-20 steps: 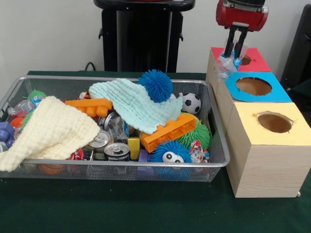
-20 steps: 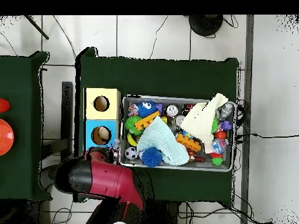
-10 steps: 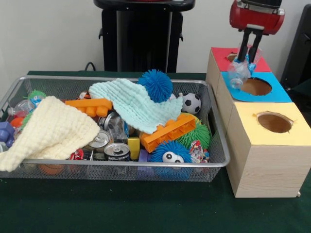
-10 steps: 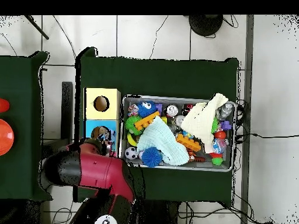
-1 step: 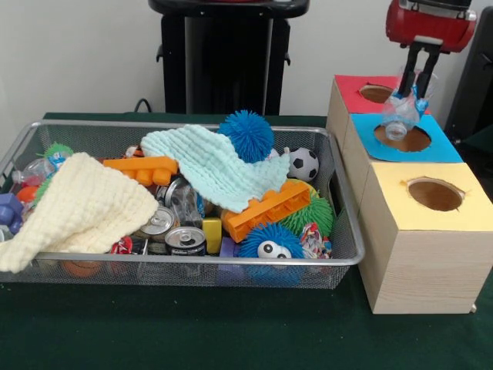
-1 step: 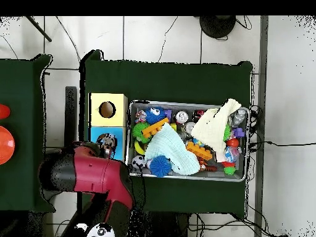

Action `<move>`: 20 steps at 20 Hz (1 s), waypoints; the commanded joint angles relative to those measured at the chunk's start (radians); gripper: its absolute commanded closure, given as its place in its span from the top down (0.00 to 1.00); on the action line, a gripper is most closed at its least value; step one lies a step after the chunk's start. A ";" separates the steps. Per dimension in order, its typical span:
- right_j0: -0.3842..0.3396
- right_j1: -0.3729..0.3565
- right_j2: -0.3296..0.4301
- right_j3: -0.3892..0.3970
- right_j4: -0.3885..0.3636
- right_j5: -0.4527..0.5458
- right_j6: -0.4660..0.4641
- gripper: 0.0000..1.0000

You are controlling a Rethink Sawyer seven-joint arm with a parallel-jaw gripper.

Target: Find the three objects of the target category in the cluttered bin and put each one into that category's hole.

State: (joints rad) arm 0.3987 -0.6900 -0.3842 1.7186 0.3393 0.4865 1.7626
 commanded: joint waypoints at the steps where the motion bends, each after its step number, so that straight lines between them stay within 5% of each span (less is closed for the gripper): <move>1: -0.004 0.047 0.038 -0.038 0.023 0.121 0.262 0.00; 20: 0.001 0.067 0.031 -0.047 0.011 0.161 0.263 0.00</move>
State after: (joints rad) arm 0.4163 -0.6637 -0.3906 1.6938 0.3393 0.5128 1.7836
